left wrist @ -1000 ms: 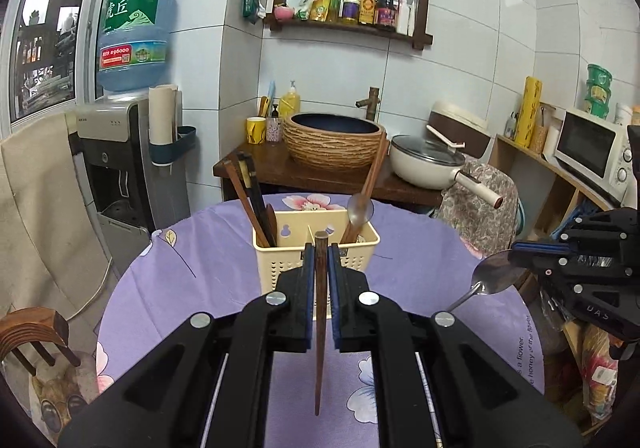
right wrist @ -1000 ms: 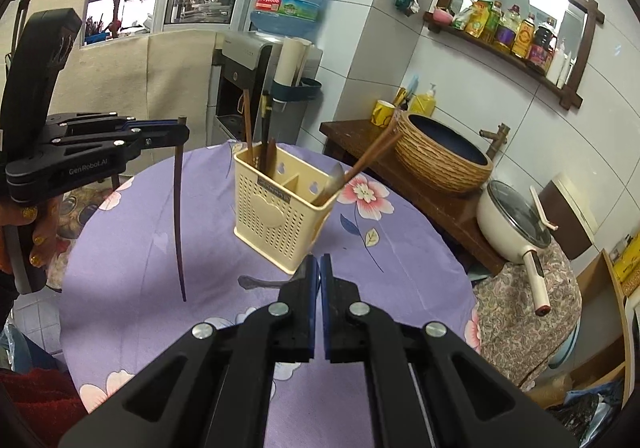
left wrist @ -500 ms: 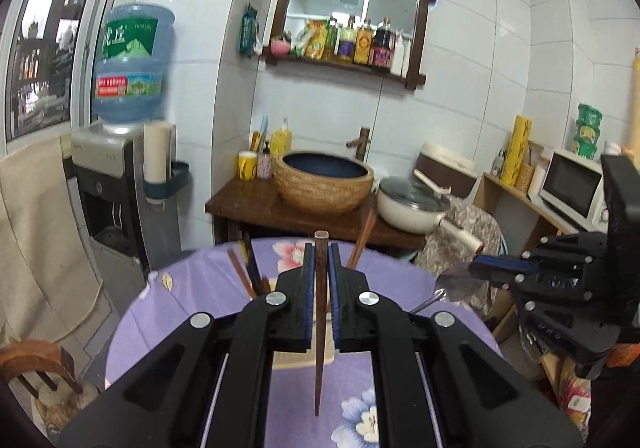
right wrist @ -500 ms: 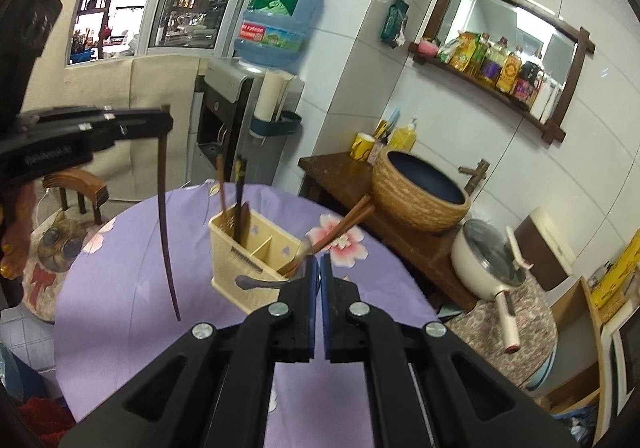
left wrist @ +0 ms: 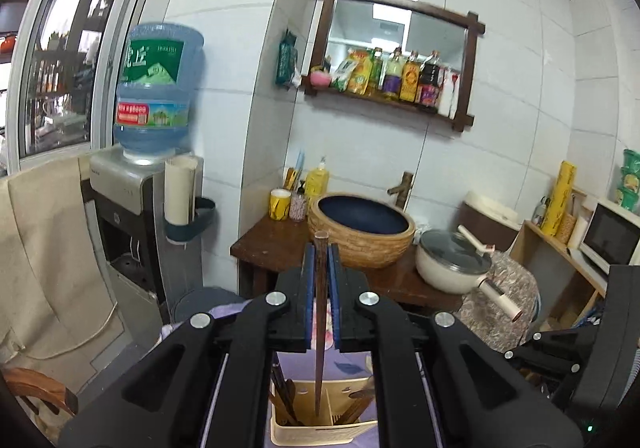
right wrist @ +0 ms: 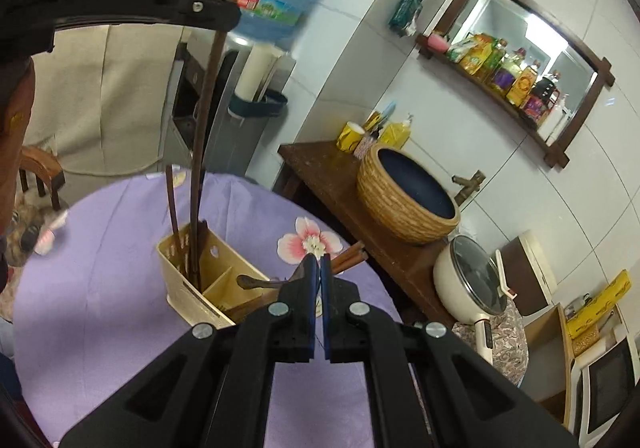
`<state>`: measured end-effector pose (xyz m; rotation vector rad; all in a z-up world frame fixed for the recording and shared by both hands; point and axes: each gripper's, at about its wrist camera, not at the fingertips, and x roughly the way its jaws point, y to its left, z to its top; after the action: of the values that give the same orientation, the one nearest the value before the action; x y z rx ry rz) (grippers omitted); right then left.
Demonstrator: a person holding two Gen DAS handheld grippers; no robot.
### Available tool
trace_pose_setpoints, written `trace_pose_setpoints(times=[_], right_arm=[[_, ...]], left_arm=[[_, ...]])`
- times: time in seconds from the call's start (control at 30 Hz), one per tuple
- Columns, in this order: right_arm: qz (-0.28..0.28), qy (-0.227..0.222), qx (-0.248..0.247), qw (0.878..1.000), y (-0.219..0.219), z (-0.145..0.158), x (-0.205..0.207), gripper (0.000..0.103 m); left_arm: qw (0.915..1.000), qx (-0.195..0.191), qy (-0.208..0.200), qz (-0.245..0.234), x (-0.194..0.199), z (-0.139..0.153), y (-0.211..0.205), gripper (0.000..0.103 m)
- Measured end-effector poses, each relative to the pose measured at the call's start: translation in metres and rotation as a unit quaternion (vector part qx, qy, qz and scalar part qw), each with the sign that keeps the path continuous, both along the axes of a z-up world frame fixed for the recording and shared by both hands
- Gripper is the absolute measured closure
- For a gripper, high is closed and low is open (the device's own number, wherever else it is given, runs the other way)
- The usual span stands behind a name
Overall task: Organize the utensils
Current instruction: 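Lower the chopstick and spoon into the caddy with both tools, then open both tools to release the chopstick and spoon into the caddy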
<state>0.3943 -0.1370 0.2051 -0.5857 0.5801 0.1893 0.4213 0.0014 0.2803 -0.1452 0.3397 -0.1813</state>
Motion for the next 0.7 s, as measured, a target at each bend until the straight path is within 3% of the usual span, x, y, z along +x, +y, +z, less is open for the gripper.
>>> trace_pose_setpoints(times=[0.2, 0.37, 0.6, 0.63, 0.7], right_arm=[[0.008, 0.034, -0.022, 0.999, 0.014, -0.052, 0.013, 0.101], [0.014, 0.055, -0.018, 0.998, 0.022, -0.079, 0.024, 0.101], [0.013, 0.057, -0.002, 0.998, 0.022, -0.091, 0.033, 0.1], [0.015, 0.054, 0.003, 0.998, 0.021, -0.092, 0.033, 0.096], [0.01, 0.045, 0.013, 0.999, 0.017, -0.09, 0.033, 0.067]], left_arm=[[0.9982, 0.002, 0.061, 0.0, 0.025, -0.07, -0.005, 0.096], [0.9962, 0.019, 0.085, -0.003, 0.032, -0.111, -0.01, 0.096], [0.996, 0.026, 0.085, -0.009, 0.033, -0.131, -0.01, 0.096], [0.9957, 0.027, 0.088, -0.013, 0.034, -0.131, -0.01, 0.096], [0.9956, 0.024, 0.089, -0.015, 0.032, -0.129, -0.009, 0.096]])
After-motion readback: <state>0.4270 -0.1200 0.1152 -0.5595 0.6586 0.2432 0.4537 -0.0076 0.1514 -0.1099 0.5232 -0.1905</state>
